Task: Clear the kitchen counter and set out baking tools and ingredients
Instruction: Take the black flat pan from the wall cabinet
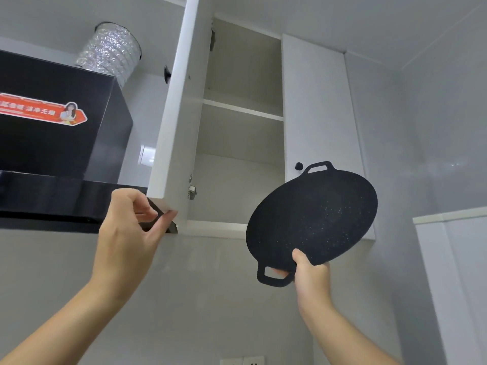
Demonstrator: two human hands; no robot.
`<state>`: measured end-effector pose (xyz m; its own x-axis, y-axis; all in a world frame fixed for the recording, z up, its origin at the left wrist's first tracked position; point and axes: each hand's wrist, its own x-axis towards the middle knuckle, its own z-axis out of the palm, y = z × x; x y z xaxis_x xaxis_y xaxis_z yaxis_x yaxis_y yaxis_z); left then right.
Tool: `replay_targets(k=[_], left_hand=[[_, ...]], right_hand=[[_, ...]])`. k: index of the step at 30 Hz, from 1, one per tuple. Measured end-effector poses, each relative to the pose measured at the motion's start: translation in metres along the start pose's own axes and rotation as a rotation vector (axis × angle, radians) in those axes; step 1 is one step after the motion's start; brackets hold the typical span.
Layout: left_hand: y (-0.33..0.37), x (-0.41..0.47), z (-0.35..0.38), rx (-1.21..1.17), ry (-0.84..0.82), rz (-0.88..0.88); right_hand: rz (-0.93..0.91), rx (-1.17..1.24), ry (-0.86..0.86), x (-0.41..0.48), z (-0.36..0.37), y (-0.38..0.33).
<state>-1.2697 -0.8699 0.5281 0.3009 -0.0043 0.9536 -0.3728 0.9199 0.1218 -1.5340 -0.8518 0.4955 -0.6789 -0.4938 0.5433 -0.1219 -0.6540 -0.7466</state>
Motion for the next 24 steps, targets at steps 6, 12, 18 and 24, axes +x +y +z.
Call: replay_targets(k=[6, 12, 18, 24], left_hand=[[0.022, 0.003, -0.003, 0.178, -0.135, 0.05], [0.033, 0.0, 0.007, 0.271, -0.197, 0.131], [0.049, -0.004, 0.027, 0.306, -0.251, 0.187], [0.052, 0.001, 0.049, 0.48, -0.265, 0.401]], right_hand=[[0.104, 0.062, -0.004, -0.029, -0.018, -0.008], [0.142, 0.079, -0.003, -0.051, -0.031, -0.009], [0.165, 0.087, -0.002, -0.062, -0.037, -0.009], [0.198, 0.123, 0.027, -0.073, -0.033, -0.004]])
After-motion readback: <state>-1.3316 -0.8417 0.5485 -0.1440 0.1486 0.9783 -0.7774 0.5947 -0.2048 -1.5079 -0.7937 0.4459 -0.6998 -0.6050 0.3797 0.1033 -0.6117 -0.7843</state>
